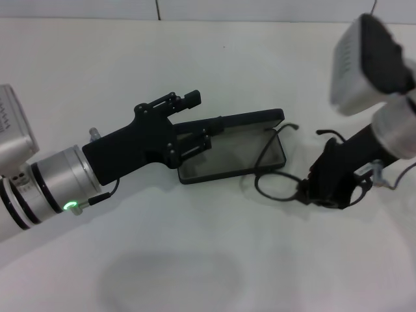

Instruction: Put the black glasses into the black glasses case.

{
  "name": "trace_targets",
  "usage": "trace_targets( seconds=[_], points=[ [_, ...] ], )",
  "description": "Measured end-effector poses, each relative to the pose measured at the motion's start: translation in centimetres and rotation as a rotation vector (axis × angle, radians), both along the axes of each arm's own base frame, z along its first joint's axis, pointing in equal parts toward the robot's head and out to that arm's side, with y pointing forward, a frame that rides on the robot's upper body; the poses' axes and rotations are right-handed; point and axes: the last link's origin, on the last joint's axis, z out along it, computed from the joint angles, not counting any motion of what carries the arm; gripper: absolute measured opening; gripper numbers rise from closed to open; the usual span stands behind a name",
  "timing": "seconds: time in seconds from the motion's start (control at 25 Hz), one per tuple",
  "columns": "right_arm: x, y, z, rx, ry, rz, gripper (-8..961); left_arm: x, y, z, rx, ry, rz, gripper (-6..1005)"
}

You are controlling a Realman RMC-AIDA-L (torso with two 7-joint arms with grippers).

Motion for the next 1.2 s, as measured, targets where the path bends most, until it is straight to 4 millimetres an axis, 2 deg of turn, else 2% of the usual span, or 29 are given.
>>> trace_targets(
  seconds=[0.28, 0.48, 0.64, 0.84, 1.04, 1.2],
  points=[
    [0.9, -0.3, 2.6, 0.048, 0.105, -0.018, 118, 0.2, -0.1, 0.2, -0.002, -0.010, -0.014, 648],
    [1.7, -2.3, 5.0, 0.027, 0.355, 0.087, 118, 1.1, 0.2, 0.9, 0.008, -0.038, -0.059, 648],
    [3.8, -3.0, 4.8, 0.058, 0.481, 0.165, 118, 2.1, 0.3, 2.5, 0.011, -0.109, -0.111, 648],
    [6.3, -3.4, 3.1, 0.079, 0.648, 0.271, 118, 3.2, 0.7, 3.9, -0.075, -0.190, -0.119, 648],
    [7.1, -4.6, 2.4, 0.098, 0.729, 0.489, 118, 4.9, 2.1, 4.0, -0.303, -0.182, -0.088, 648],
    [7.1, -4.3, 2.3, 0.128, 0.729, 0.541, 118, 6.4, 2.6, 3.8, -0.405, -0.147, -0.128, 648]
  ],
)
